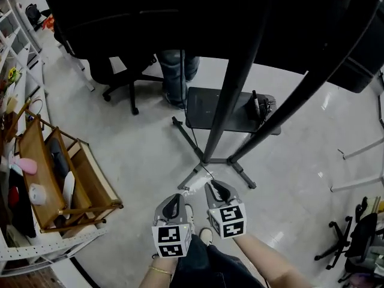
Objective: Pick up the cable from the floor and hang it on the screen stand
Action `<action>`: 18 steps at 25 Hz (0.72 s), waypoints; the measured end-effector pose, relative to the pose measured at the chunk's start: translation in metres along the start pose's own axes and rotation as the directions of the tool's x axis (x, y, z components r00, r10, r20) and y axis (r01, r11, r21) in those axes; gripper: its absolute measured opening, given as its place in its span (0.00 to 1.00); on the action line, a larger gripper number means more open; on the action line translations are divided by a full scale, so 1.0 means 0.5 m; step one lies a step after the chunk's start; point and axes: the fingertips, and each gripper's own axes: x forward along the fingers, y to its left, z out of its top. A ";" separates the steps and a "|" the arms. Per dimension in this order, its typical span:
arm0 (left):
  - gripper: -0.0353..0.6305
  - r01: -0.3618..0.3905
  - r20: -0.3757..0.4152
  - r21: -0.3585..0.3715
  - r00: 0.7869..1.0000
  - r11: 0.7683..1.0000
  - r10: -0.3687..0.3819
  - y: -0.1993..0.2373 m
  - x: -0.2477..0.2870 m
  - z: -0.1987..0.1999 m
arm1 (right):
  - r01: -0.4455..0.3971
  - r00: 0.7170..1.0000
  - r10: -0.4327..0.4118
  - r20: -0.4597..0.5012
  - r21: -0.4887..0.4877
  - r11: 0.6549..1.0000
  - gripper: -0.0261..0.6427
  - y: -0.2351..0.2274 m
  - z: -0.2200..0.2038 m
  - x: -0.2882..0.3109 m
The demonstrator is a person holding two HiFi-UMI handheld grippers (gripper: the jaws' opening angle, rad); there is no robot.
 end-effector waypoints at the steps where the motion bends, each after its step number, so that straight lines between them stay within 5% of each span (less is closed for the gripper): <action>1: 0.06 0.006 -0.003 0.009 1.000 1.000 -0.006 0.013 0.045 -0.008 | 0.014 1.000 -0.014 -0.008 -0.011 1.000 0.12 -0.018 -0.013 0.051; 10: 0.06 0.044 -0.008 0.028 0.999 0.999 -0.044 0.125 0.428 -0.159 | 0.142 0.986 -0.141 -0.086 0.009 0.990 0.18 -0.198 -0.233 0.519; 18: 0.06 0.049 -0.038 0.041 0.998 0.998 -0.047 0.213 0.619 -0.305 | 0.212 0.969 -0.208 -0.131 0.015 0.977 0.18 -0.267 -0.417 0.775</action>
